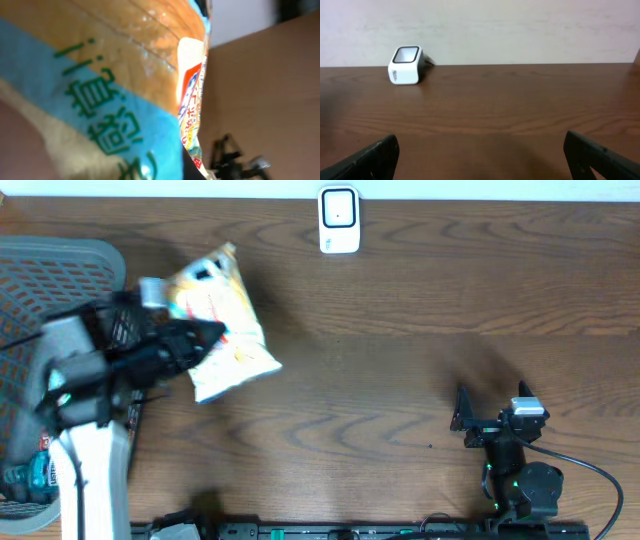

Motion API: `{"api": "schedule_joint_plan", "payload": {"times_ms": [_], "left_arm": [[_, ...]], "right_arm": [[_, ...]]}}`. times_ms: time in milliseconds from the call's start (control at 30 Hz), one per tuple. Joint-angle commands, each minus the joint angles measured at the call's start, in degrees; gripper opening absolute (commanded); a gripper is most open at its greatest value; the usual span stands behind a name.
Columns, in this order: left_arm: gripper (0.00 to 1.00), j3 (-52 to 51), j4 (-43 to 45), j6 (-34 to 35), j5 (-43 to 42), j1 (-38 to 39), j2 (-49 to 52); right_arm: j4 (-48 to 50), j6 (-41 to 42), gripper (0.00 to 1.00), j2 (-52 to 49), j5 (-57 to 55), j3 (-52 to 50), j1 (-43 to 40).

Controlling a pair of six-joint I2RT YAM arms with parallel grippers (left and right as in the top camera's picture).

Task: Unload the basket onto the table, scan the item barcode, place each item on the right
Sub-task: 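Place the yellow snack bag on the table center, open left gripper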

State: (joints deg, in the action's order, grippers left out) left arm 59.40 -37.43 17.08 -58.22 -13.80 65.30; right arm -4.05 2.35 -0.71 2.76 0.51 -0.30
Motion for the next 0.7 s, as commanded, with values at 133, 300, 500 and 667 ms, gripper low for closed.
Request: {"api": "schedule_joint_plan", "payload": {"times_ms": [133,300,500,667], "left_arm": [[0.08,0.59,-3.89,0.83,31.39,18.58,11.52],[0.07,0.59,-6.19,8.57,54.18,26.27,17.14],[0.07,0.59,-4.07,8.57,61.81,32.2,19.34],[0.08,0.55,3.96,8.76,51.41,35.69,20.2]], "right_arm": [[-0.11,-0.26,0.99,0.33,-0.28,-0.2,0.39],[-0.11,-0.26,0.99,0.33,-0.28,-0.2,0.39],[-0.11,-0.26,0.99,0.33,-0.28,-0.2,0.39],[-0.11,-0.26,0.99,0.33,-0.28,-0.2,0.39]]}}
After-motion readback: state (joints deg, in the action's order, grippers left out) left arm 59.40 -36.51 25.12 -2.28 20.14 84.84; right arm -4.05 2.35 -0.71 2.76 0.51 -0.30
